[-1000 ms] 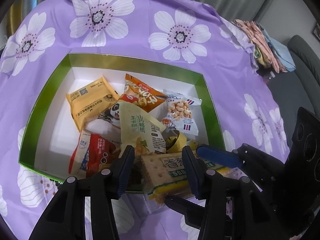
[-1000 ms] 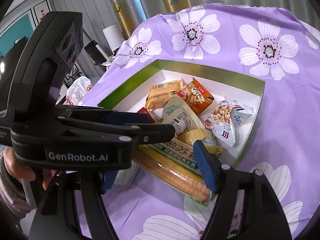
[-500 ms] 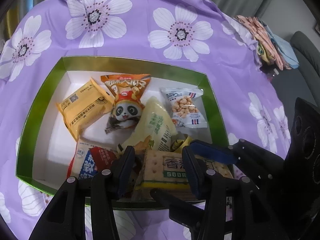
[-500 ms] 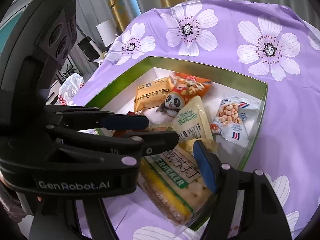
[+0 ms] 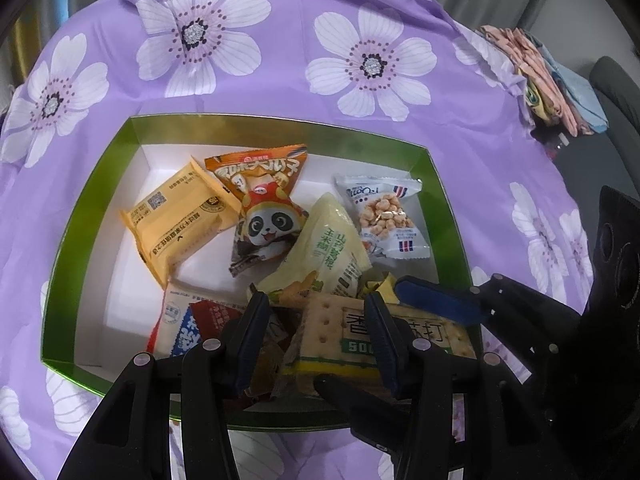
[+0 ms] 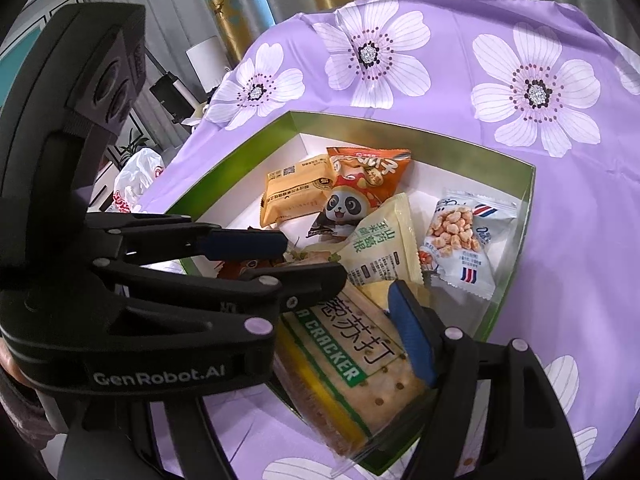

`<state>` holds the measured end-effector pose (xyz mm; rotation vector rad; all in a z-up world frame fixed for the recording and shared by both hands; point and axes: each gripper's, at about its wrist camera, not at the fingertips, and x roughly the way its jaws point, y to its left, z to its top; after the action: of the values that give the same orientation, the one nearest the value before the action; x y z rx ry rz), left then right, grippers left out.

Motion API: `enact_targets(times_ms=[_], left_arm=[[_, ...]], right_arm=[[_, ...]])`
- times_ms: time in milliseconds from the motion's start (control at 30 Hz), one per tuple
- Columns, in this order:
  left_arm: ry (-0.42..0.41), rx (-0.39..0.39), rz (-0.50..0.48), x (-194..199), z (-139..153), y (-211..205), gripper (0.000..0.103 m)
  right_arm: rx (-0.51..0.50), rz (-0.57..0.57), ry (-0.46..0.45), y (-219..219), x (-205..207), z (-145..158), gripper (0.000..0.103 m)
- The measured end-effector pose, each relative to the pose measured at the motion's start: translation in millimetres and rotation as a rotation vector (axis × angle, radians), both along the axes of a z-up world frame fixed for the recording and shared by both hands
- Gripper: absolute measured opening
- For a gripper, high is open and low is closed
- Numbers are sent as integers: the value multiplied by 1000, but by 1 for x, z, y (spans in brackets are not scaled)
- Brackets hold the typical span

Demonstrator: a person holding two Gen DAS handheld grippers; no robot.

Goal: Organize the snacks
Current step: 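Lower the soda cracker pack into the green box beside the bags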

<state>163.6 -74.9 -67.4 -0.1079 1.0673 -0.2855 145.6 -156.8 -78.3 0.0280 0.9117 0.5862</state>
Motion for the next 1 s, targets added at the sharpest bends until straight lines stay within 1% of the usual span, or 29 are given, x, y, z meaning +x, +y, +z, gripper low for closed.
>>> enact_targets(times_ms=[100, 133, 233, 267, 400, 433, 467, 500, 833, 933, 1000], left_arm=[[2, 16, 8, 1, 0, 2, 50], [3, 20, 9, 1, 0, 3, 51], [1, 47, 15, 0, 0, 3, 71], [-1, 47, 15, -1, 1, 4, 72], [-9, 59, 11, -2, 2, 5, 73], [-11, 65, 11, -2, 3, 5, 74], [-12, 69, 12, -3, 3, 5, 77], [-14, 72, 15, -2, 3, 5, 78], [-15, 91, 26, -5, 4, 7, 79], [-24, 95, 27, -6, 5, 7, 87], [-28, 96, 28, -6, 6, 8, 87]], right_arm=[[-5, -5, 7, 0, 0, 0, 75], [-10, -3, 9, 0, 0, 0, 75], [-31, 1, 9, 3, -1, 1, 79], [-39, 0, 9, 3, -1, 1, 79], [-45, -7, 10, 3, 0, 1, 80], [-48, -9, 10, 3, 0, 1, 80], [-52, -10, 11, 3, 0, 1, 80], [-55, -11, 12, 3, 0, 2, 80], [-76, -17, 16, 5, 0, 2, 82], [-84, -21, 15, 4, 0, 3, 84], [-94, -29, 14, 4, 0, 3, 88]])
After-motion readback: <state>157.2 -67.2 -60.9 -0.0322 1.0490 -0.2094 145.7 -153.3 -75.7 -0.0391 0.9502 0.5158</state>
